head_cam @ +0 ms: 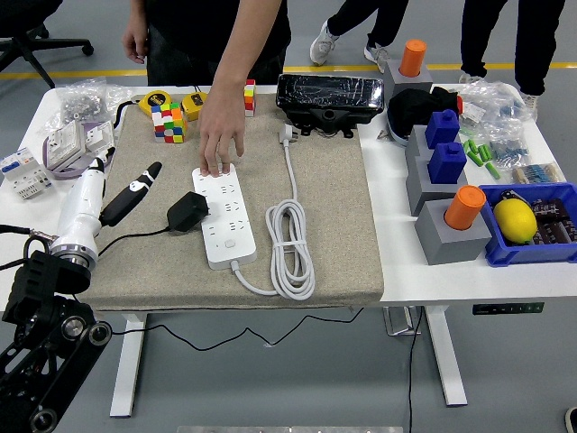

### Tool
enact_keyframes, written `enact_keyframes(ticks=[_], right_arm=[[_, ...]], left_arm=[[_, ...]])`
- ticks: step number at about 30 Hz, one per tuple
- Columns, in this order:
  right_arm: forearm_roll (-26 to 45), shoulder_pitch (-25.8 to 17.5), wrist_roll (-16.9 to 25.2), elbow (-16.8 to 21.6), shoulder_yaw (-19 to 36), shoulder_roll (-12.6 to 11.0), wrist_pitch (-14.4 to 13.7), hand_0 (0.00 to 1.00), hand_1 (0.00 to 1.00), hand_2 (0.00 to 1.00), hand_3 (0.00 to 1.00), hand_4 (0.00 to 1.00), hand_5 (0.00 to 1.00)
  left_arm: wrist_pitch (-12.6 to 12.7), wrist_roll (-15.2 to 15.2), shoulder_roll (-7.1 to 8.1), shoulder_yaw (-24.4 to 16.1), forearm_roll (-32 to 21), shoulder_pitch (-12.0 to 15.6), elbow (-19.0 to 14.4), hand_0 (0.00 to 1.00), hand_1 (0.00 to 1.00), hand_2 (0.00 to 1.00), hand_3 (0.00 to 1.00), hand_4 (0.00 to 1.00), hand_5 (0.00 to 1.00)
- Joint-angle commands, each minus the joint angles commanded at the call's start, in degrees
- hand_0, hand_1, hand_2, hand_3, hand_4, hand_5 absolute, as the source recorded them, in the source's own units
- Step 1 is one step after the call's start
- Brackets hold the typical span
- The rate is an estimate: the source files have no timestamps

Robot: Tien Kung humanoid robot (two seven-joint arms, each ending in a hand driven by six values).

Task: Pick up the plug,place it near the board,insert it into the board,press the button

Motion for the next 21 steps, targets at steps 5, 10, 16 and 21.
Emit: enact_keyframes(ticks=[5,10,16,21], right_arm=[[0.1,0.0,0.1,0.0,-0.1,0.0,0.1,0.769,0.749,0.745,0.769,0.998,0.998],[0.0,0.1,0.1,0.0,-0.1,0.0,0.1,0.769,0.748,0.745,0.769,0.998,0.998],[-0.1,0.0,0.1,0.0,0.1,-0.1,0.0,0.77,0.748,0.745,0.769,0.998,0.998],[-0.1,0.0,0.1,0.0,0.0,-0.1,0.0,0.769,0.748,0.744,0.769,0.998,0.998]], left_arm=[[-4.8,2.4,0.64,3.5,-0.8,1.7,-2.3,0.972,0.977,0.962,0.953,0.998,0.998],[-5.7,2.4,0.89,6.6,-1.9,1.6,-2.9,0.97,0.974,0.958,0.953,0.998,0.998],[-5.5,2.3,1.08,8.5,-2.7,0.2,-1.1,0.97,0.971,0.959,0.951,0.998,0.998],[-5.8,1.9,0.85,9.3,-3.2,-1.0,1.3,0.972,0.968,0.955,0.949,0.998,0.998]])
